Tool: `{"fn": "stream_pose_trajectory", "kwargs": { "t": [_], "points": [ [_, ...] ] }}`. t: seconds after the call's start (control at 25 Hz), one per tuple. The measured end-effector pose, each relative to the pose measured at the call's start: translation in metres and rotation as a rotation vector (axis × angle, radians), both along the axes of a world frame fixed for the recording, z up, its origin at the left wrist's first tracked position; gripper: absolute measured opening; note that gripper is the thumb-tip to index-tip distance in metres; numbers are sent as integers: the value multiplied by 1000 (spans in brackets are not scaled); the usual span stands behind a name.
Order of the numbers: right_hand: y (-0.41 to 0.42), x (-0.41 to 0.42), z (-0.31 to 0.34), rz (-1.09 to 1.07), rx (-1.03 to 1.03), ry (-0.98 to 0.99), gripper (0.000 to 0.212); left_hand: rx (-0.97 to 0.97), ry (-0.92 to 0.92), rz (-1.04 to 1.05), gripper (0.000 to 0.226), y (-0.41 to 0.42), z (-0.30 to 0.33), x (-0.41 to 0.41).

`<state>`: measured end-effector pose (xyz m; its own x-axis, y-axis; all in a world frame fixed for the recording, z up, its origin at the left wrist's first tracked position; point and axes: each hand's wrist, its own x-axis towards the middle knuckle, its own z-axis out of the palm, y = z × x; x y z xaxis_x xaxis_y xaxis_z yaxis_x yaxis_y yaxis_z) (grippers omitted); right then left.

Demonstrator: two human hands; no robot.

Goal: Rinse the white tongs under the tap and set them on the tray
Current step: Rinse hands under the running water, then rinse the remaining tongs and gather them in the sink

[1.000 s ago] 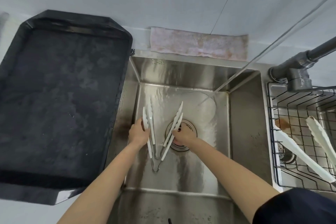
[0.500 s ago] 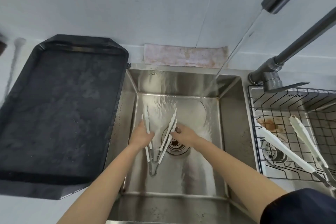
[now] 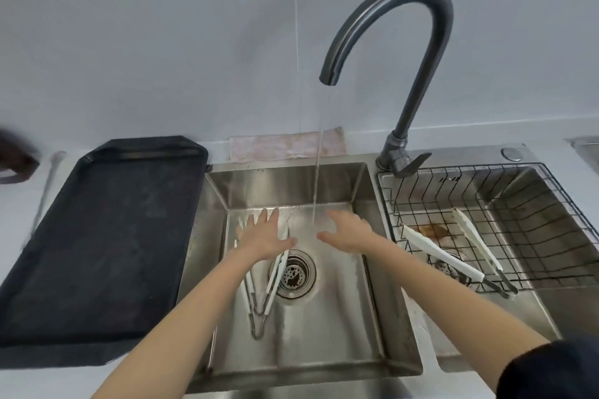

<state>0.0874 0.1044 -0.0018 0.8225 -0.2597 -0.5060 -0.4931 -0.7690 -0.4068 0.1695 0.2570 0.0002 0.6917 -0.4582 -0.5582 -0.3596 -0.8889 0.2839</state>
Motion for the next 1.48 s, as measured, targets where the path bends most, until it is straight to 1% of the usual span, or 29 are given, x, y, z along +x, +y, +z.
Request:
{"fn": "stream_pose_trajectory", "kwargs": {
  "t": [0.12, 0.24, 0.4, 0.68, 0.84, 1.0, 1.2, 1.36, 1.48],
  "points": [
    [-26, -22, 14, -7, -58, -43, 67, 17, -46, -97, 84, -26, 12, -14],
    [-54, -45, 21, -8, -119, -23, 71, 19, -56, -165, 84, -57, 22, -34],
    [-91, -71, 25, -37, -130, -34, 69, -2, -50, -202, 84, -99, 32, -60],
    [-162, -112, 22, -79, -150, -7, 71, -80, -45, -243, 80, -167, 31, -105],
    [-189, -128, 15, -107, -131, 7, 70, -128, 17, -226, 79, -196, 29, -128],
    [-207, -142, 6, -171, -52, 33, 67, -160, 71, -190, 74, -213, 25, -146],
    [-223, -155, -12, -231, 20, 47, 58, -126, 139, -140, 64, -226, 8, -161],
    [-225, -158, -20, -297, 79, 83, 53, -93, 205, -74, 62, -230, -7, -168],
    [-222, -157, -26, -299, 95, 99, 48, -94, 243, -47, 60, -233, -12, -172]
  ]
}}
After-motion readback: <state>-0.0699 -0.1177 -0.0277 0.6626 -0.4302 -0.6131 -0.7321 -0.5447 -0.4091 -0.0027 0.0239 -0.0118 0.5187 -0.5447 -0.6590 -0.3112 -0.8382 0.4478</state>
